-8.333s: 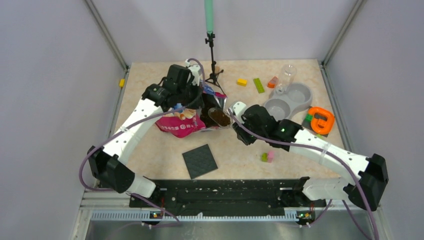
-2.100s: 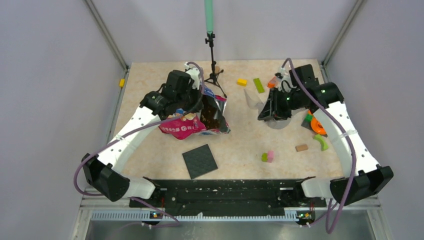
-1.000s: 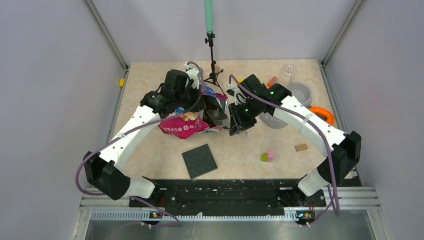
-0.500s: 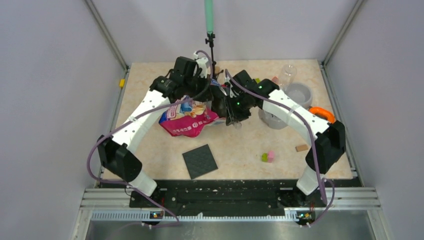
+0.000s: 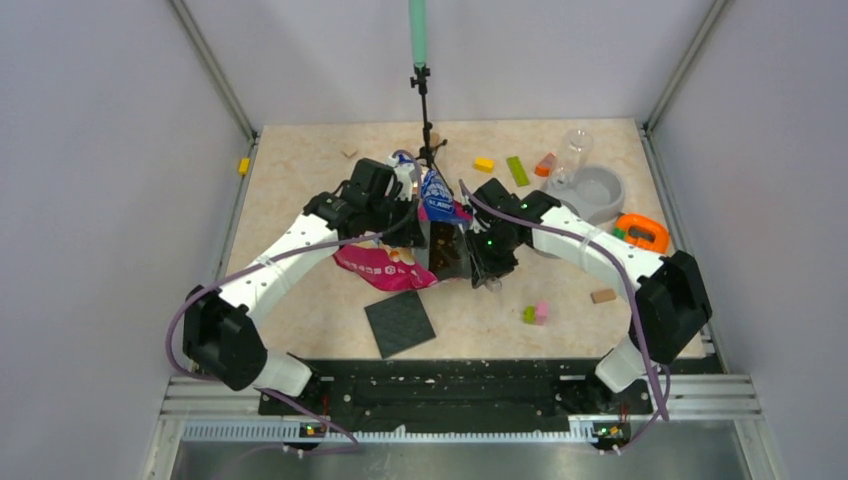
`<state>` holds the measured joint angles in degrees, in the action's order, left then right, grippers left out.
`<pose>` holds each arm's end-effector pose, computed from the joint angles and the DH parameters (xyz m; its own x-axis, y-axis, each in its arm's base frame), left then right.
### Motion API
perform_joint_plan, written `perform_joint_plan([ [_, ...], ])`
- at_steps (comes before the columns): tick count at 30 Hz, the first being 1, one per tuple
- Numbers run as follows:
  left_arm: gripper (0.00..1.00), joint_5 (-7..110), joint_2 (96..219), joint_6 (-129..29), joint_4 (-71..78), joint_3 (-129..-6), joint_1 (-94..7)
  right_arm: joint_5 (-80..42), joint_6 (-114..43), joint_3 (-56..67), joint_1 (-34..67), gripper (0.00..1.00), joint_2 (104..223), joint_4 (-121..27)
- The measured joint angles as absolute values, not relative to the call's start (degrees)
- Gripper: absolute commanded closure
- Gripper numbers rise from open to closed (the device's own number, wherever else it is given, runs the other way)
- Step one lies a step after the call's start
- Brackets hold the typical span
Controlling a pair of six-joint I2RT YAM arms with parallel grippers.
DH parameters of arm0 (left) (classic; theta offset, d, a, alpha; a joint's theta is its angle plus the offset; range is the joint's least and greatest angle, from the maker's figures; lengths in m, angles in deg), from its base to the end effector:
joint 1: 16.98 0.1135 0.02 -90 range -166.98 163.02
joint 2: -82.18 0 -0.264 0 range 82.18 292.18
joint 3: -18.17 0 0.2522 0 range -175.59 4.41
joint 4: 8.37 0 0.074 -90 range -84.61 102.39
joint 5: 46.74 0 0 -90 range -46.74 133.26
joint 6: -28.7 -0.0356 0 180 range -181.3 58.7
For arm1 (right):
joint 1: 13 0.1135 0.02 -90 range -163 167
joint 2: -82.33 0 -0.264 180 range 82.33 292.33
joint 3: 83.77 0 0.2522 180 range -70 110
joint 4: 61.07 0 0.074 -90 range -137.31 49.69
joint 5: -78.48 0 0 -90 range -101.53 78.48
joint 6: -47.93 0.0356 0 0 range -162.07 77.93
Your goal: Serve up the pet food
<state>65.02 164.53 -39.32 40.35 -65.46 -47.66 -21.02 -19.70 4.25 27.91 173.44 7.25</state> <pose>0.2594 -0.1692 0.3019 -0.8455 0.0974 -0.5250 0.4023 0.7627 -0.5064 0.2317 0.2086 0.2604 -0.9234 -0.3034 -0.2353 -0.3614 0.8936 0.2660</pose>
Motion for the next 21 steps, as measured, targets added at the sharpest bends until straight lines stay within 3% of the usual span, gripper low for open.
perform_joint_plan([
  [11,1.0,63.8,164.6,-42.2,47.1,-70.4,-47.7,-17.0,-21.5,5.5,31.7,1.0,174.6,8.4],
  [21,1.0,62.3,164.6,-42.8,49.6,-72.5,-47.4,-16.3,-18.9,17.7,32.3,1.0,189.5,6.2],
])
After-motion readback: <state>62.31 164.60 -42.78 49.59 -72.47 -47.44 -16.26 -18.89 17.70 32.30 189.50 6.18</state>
